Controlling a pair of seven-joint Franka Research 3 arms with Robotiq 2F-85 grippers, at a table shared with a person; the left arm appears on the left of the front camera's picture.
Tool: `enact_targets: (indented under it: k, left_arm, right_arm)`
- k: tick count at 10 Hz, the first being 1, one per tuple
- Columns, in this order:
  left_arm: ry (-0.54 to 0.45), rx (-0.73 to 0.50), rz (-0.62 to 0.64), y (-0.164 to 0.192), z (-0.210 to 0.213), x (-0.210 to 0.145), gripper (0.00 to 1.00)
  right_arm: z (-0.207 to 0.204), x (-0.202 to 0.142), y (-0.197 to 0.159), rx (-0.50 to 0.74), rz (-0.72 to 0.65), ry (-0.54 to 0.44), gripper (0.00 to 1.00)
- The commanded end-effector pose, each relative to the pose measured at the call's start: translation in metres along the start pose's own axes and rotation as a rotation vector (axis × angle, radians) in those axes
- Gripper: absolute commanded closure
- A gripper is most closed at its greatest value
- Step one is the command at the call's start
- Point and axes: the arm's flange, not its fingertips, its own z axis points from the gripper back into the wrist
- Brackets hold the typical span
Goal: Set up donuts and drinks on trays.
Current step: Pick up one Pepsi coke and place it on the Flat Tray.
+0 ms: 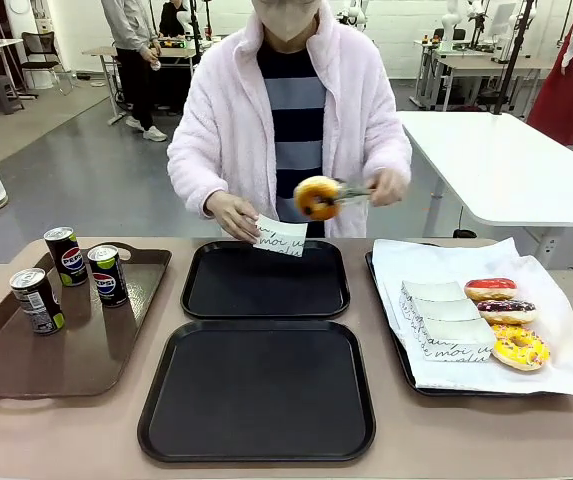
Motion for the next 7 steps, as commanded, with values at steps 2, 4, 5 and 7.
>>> enact_targets:
  k: [2, 4, 5, 7]
  left_arm:
    - [0.010, 0.251, 0.007, -0.036, 0.000, 0.013, 0.00]
    - [-0.028, 0.399, 0.011, -0.060, -0.024, 0.024, 0.00]
    - [-0.019, 0.434, -0.009, -0.066, -0.045, 0.032, 0.00]
    - [-0.026, 0.501, -0.065, -0.072, -0.084, 0.042, 0.00]
  right_arm:
    - [0.000, -0.002, -0.001, -0.006, -0.002, -0.002, 0.00]
    - [0.000, -0.002, -0.001, -0.006, -0.002, -0.002, 0.00]
    - [0.000, -0.002, -0.001, -0.006, -0.002, -0.002, 0.00]
    - [0.000, -0.002, -0.001, -0.006, -0.002, -0.002, 0.00]
